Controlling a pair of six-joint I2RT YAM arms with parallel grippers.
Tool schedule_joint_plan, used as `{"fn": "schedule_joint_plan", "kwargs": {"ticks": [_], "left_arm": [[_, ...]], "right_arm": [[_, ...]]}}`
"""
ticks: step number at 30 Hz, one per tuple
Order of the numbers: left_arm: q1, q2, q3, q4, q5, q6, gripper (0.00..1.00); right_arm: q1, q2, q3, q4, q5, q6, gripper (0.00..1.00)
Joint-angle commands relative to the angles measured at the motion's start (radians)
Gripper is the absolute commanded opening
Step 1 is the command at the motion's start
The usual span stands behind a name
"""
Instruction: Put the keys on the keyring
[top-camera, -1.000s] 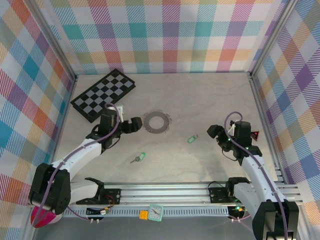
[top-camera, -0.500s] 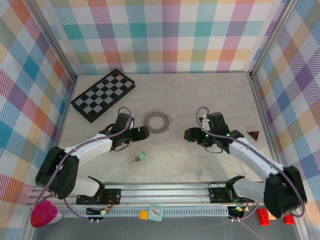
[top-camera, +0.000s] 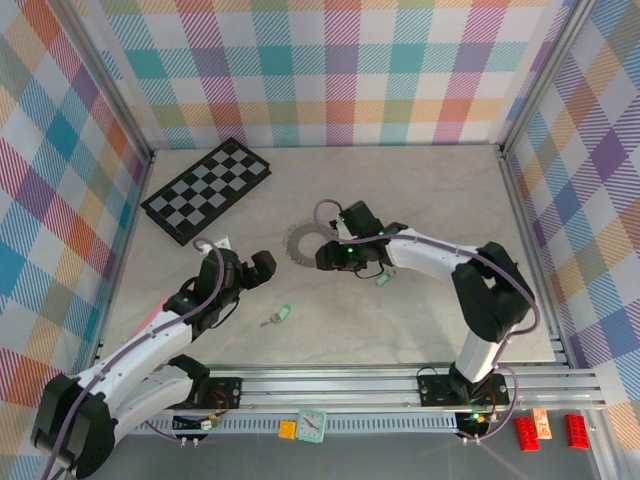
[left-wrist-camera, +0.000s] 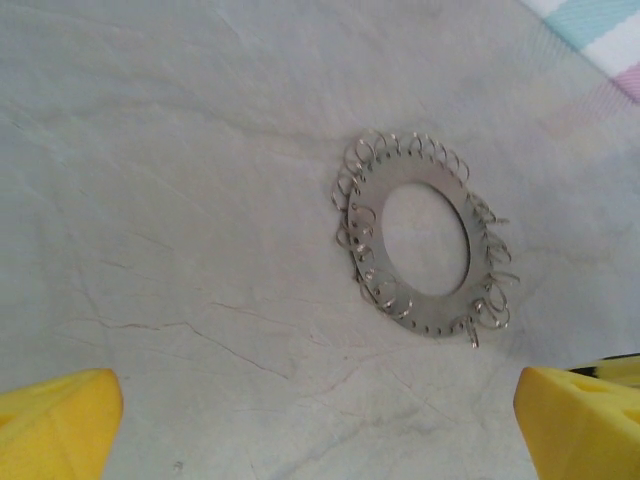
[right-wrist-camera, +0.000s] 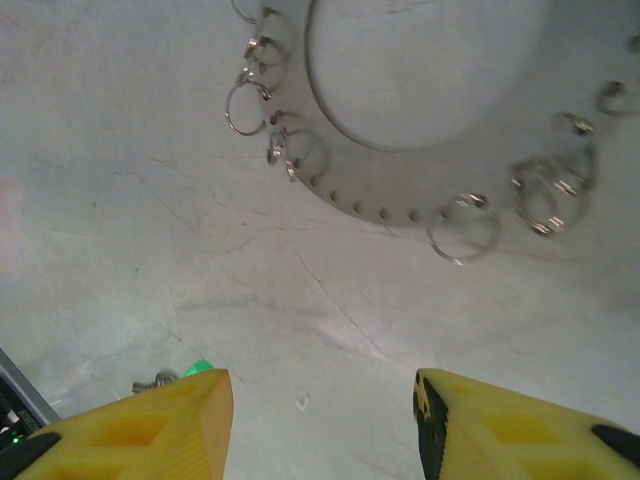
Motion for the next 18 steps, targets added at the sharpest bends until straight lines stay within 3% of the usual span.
{"fn": "schedule_joint_plan", "kwargs": {"ticks": [1,6,11,18], "left_arm": [[-0.005,-0.07,-0.042,-0.028,-0.079,-0.016,1.0],[-0.005,-0.15,-0.103,-0.03,-0.109,-0.053,1.0],[-0.005,-0.194,-0.129,-0.03,-0.09,-0.057,1.0],[-0.005,-0.206,-0.164,-0.005,-0.063,-0.091,1.0]], "right_arm": [[0.019,0.051,0.067,-0.013,-0.001,-0.029,0.51],[0.031,0.117,0.132,-0.025,0.004,-0.026,0.51],[0.034,0.157,0.171,-0.018,0.003,-0.012,0.58],[0.044,0.216,0.227,-0.01,0.01,0.02,0.54]]}}
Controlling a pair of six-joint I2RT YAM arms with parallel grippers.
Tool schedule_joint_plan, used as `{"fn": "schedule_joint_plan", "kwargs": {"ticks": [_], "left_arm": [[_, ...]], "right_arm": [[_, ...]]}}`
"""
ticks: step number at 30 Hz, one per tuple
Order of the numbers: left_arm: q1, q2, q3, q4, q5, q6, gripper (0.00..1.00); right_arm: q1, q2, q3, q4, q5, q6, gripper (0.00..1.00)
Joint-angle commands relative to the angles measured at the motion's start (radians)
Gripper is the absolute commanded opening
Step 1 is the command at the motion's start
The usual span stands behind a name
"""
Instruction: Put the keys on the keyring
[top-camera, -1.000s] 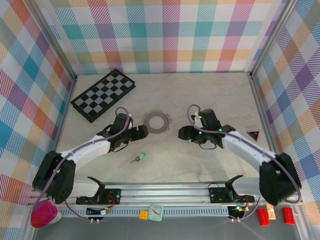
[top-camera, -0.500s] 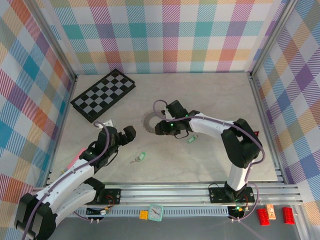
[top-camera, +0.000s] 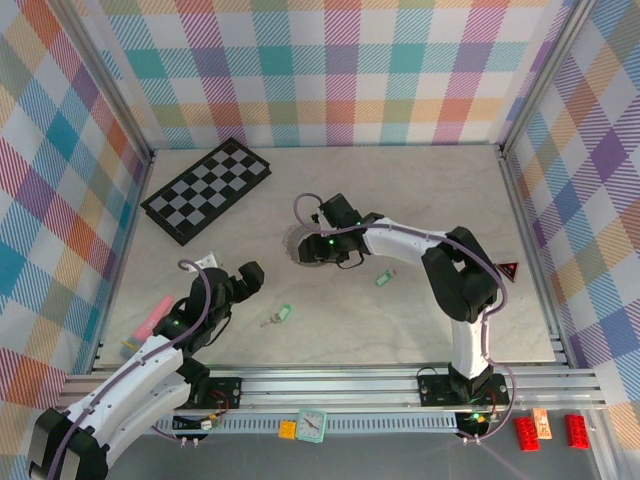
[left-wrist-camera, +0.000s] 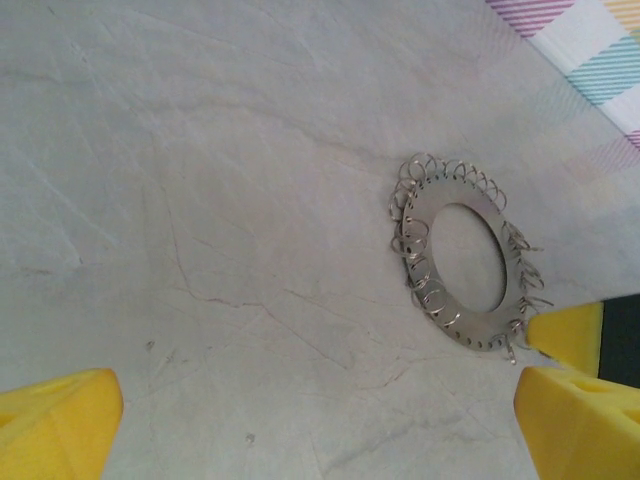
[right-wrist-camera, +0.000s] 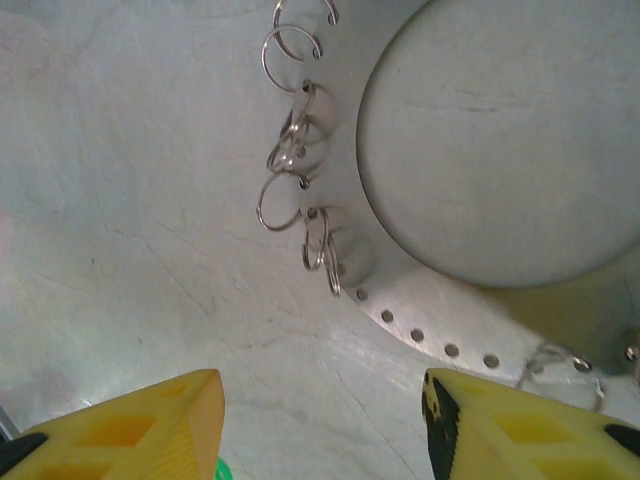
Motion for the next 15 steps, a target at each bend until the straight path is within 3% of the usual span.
{"fn": "schedule_joint_plan", "kwargs": {"ticks": [1,15], "left_arm": [[-0.005,-0.014,-0.02,0.018,0.016,-0.024,1.0],[-0.005,-0.032,-0.021,0.005,0.019,-0.025,1.0]], "right_arm": [[0.012,0.026,0.032,0.003,0.005,0.031,0.53],[0.03,0.114,0.098,-0.023,0.008,0.04,0.38]]}}
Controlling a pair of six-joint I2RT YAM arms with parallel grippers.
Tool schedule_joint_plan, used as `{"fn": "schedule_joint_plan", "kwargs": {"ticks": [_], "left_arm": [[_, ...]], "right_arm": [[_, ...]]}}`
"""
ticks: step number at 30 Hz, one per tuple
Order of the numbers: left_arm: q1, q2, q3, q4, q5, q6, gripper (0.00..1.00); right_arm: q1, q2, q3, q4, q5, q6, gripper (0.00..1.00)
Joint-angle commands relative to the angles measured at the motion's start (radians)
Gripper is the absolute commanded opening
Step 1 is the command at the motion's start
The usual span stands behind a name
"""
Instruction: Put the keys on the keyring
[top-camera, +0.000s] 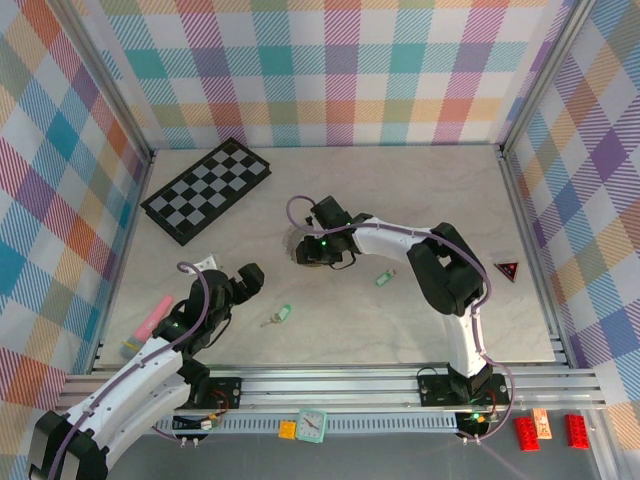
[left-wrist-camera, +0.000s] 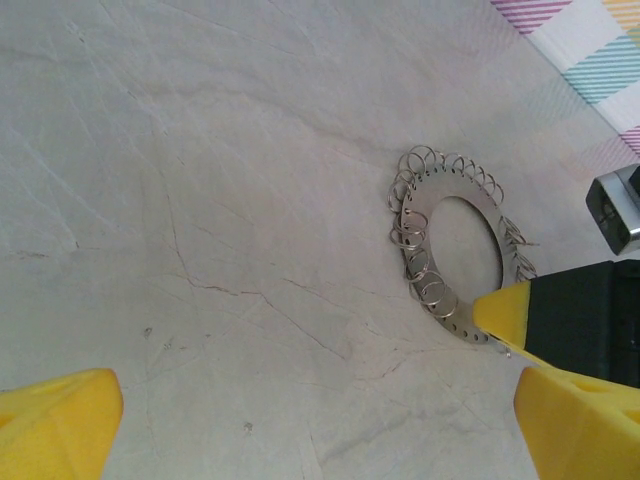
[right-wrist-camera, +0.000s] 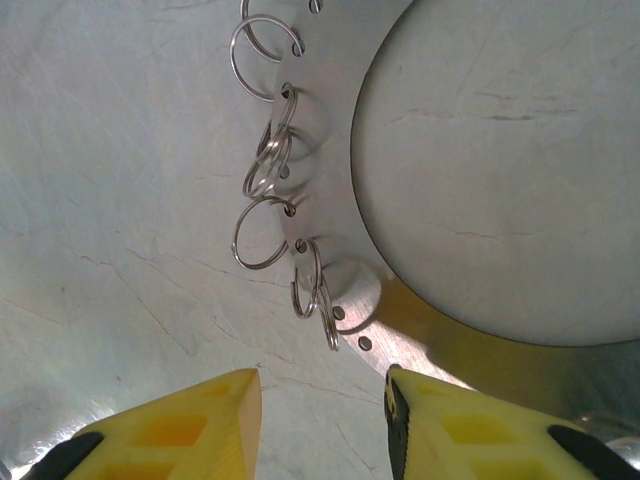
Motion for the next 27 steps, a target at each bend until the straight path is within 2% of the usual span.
{"fn": "schedule_joint_plan", "kwargs": {"ticks": [1,15,27], "left_arm": [[-0.005,-0.012,-0.009,0.006,0.007,-0.009,1.0],[-0.005,-0.015,-0.002,-0.003,0.013,-0.009,1.0],[-0.005,-0.059,-0.003,-0.038,-0.014,-0.011,1.0]], "right_arm": [[0.011,0.024,0.034,-0.019,-0.001,0.002,0.38],[0.014,0.086,0.098,-0.055,0.005,-0.01,0.29],[0.014,0.089,0.109,-0.062,0.003,-0.023,0.12]]}}
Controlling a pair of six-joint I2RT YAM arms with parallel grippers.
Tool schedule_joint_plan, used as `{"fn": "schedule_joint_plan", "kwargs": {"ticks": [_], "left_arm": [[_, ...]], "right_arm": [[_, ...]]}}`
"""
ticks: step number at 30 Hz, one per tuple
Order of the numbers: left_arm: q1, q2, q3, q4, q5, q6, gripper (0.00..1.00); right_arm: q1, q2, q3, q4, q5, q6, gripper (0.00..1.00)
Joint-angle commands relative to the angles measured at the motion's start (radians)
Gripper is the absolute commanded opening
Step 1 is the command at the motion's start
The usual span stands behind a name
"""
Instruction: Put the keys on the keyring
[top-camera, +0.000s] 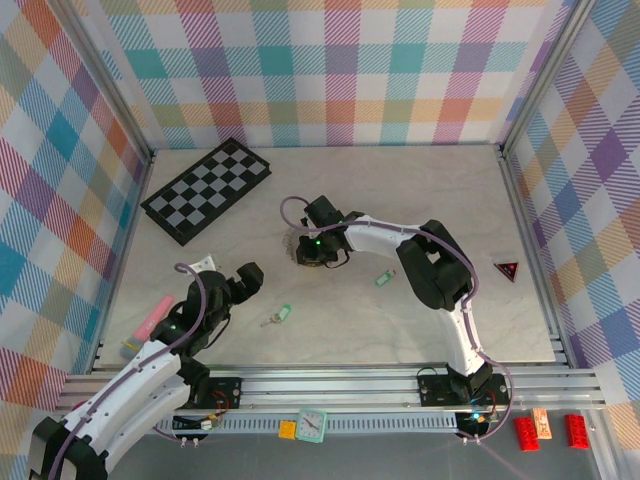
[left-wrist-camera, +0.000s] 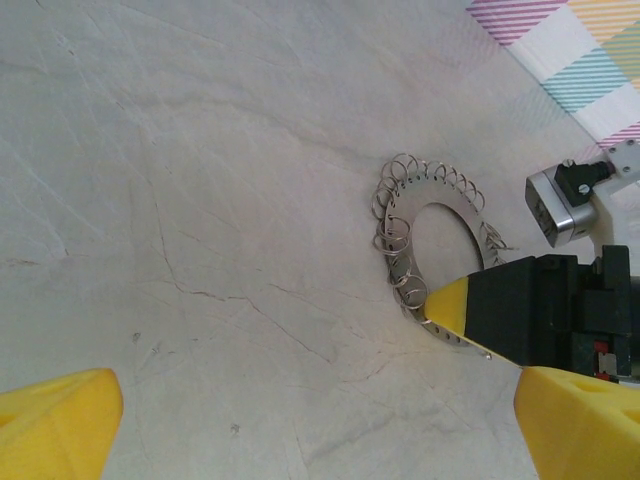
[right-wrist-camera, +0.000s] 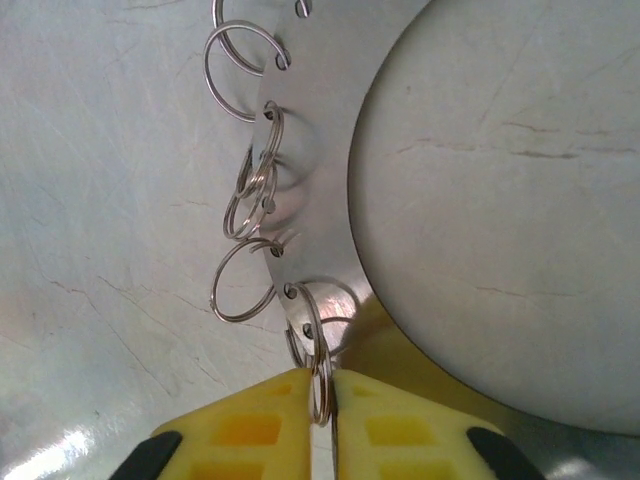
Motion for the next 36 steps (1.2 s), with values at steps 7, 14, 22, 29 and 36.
{"fn": "schedule_joint_plan", "kwargs": {"ticks": [7,14,22,29,36], "left_arm": [[-0.005,-0.04,-0.005,-0.046,-0.033,-0.013,1.0],[-0.004,-0.044,-0.005,-0.028,-0.02,0.006,1.0],[-0.005,0.004,0.012,0.165,0.095,0.098,0.99],[-0.006,0.081,0.022,0.294,0.185,0.148,0.94],[-0.01,0.047,-0.015,0.366,0.198,0.165,0.94]], "right_arm": [[0.007,-0.038,-0.018,-0.022,0.006,-0.045,0.0],[0.012,-0.17,-0.174,-0.022,0.023,-0.104,0.0],[0.024,-0.345,-0.377,-0.066,0.04,-0.194,0.0],[0.048,-0.454,-0.48,-0.114,0.042,-0.228,0.0],[0.066,-0.473,-0.513,-0.144,0.043,-0.224,0.0]]}}
